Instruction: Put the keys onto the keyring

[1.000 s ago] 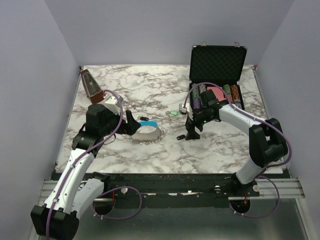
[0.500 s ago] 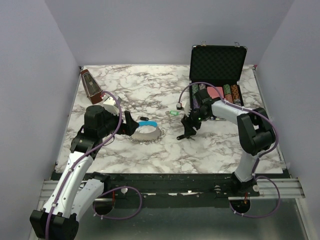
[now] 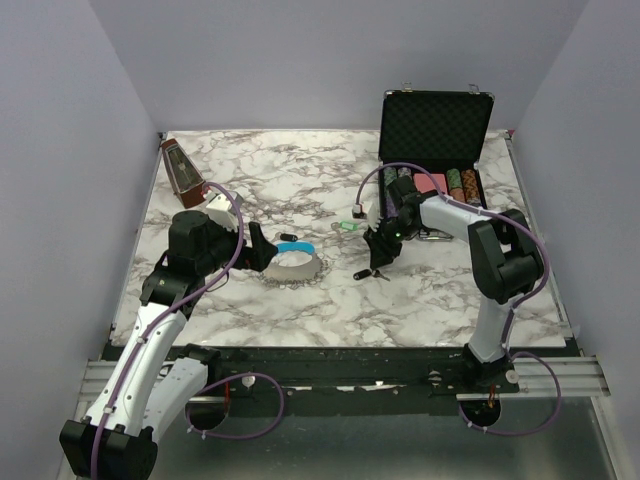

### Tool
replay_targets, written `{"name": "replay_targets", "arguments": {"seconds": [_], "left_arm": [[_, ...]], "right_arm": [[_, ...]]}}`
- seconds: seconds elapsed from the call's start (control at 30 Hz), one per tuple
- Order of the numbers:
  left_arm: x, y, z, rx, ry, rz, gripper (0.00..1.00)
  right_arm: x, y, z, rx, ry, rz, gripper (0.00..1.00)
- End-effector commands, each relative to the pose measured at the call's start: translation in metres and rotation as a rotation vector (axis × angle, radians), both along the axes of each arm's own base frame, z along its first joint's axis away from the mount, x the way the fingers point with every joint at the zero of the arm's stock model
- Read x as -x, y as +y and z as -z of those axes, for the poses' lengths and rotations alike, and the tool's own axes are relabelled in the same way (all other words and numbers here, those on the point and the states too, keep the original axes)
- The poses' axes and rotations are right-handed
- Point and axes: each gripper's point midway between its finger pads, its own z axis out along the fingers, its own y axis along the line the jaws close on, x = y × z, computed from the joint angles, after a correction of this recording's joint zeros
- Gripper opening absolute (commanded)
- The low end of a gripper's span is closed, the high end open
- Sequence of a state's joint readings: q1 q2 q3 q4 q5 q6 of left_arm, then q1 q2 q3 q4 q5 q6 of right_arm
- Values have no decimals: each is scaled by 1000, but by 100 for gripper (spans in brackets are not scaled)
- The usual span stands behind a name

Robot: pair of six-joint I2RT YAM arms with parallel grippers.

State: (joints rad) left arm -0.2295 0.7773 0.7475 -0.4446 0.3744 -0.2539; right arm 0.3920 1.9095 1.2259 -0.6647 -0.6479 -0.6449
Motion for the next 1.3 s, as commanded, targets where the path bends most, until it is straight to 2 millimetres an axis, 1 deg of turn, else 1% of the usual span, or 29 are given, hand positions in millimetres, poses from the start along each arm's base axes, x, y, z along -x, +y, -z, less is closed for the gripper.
{"name": "replay_targets", "arguments": {"seconds": [0.0, 0.33, 0.4, 0.53, 0.57, 0.67, 0.73, 0.8, 0.9, 1.0, 1.07, 1.1, 1.17, 1.2, 1.23, 1.27], "left_arm": [[-3, 4, -5, -10, -21, -19, 99], [-2, 2, -6, -2, -21, -10, 99], [-2, 0, -7, 2, -21, -3, 99], [0, -3, -8, 11, -24, 18, 99], [1, -5, -10, 17, -28, 30, 99], [3, -11, -13, 39, -35, 66, 99], [8, -19, -18, 72, -45, 121, 99], [19, -33, -29, 129, -89, 218, 99], [37, -54, -49, 229, -197, 362, 99], [59, -68, -68, 307, -332, 464, 99], [66, -72, -73, 338, -381, 470, 99], [70, -74, -80, 352, -424, 480, 99], [77, -79, -82, 383, -468, 496, 99], [80, -82, -85, 401, -489, 510, 99], [85, -86, -85, 416, -502, 534, 99], [89, -92, -83, 427, -513, 557, 99]], "right_arm": [[16, -1, 7, 5, 84, -19, 30], [26, 3, 1, -37, 119, -64, 27], [28, 5, -1, -47, 126, -71, 22], [26, 8, -8, -66, 116, -77, 3], [26, 8, -11, -72, 113, -81, 1], [27, 12, -22, -101, 103, -97, 1], [30, 15, -33, -137, 103, -121, 1], [34, 22, -51, -206, 89, -163, 1], [46, 31, -86, -345, 24, -254, 1], [56, 38, -120, -473, -120, -362, 1], [63, 40, -137, -548, -202, -427, 1], [68, 41, -143, -580, -225, -455, 1], [77, 43, -157, -640, -275, -529, 1], [83, 41, -163, -663, -269, -547, 1], [87, 42, -168, -694, -302, -588, 1], [96, 41, -174, -726, -288, -601, 1]]}}
